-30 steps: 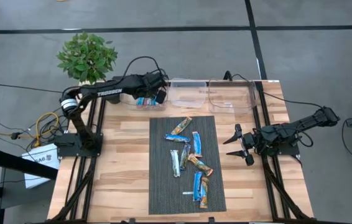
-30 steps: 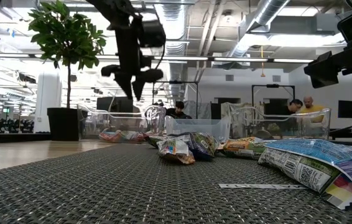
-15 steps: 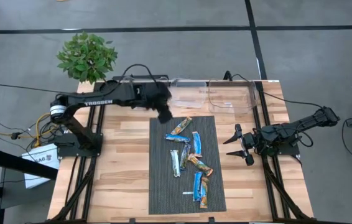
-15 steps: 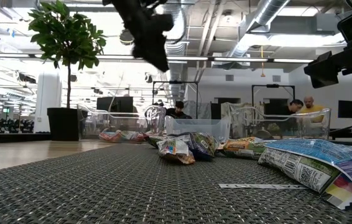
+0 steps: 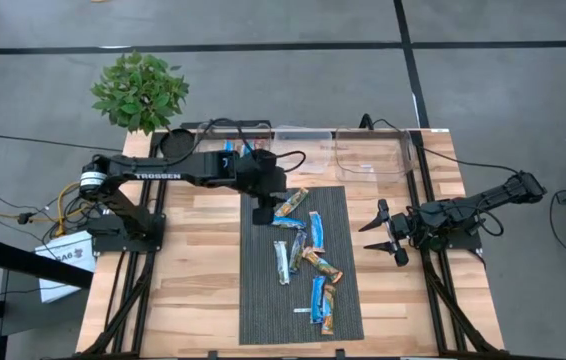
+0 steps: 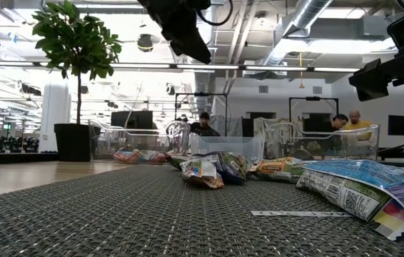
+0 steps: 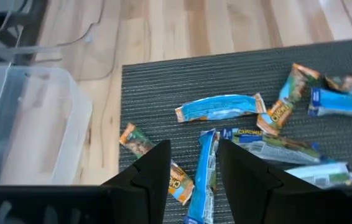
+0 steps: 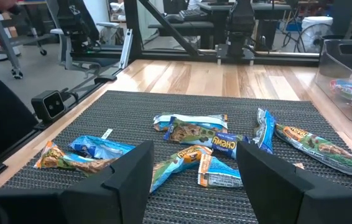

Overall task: Pick and place Granola Bars by type
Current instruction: Put the blue granola bar into the middle transparent bin

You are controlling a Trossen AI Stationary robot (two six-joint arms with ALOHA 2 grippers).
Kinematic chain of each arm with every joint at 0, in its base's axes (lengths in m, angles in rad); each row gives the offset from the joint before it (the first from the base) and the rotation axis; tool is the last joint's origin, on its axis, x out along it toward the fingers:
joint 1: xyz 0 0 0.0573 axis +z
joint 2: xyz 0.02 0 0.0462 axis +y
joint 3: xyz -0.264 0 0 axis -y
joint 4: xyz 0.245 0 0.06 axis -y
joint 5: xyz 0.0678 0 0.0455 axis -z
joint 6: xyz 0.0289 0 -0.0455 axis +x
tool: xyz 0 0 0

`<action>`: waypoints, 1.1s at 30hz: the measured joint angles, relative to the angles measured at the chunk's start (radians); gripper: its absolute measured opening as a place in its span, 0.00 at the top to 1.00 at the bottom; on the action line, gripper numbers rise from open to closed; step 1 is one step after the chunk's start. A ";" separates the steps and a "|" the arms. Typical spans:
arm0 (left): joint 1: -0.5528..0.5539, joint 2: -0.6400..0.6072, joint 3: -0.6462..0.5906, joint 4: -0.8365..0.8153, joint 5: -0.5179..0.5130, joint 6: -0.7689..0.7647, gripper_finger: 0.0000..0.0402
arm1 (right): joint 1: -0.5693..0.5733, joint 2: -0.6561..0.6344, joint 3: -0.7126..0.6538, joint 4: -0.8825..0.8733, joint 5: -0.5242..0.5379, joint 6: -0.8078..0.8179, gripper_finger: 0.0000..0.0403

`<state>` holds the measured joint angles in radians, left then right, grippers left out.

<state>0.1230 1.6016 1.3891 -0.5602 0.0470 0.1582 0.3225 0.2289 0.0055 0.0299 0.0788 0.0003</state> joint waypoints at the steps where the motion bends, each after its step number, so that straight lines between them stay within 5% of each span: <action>1: 0.000 0.000 0.000 0.000 0.000 -0.016 0.68 | 0.000 0.000 0.000 0.000 0.000 0.000 0.45; 23: -0.005 0.000 -0.005 0.056 0.081 0.006 0.68 | 0.000 0.000 0.000 0.000 0.000 0.000 0.45; 33: -0.028 0.002 -0.213 0.145 0.060 0.001 0.68 | 0.000 0.000 0.000 0.000 0.000 0.000 0.45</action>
<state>0.0948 1.6039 1.1764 -0.4149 0.1071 0.1591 0.3227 0.2288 0.0055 0.0296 0.0788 0.0003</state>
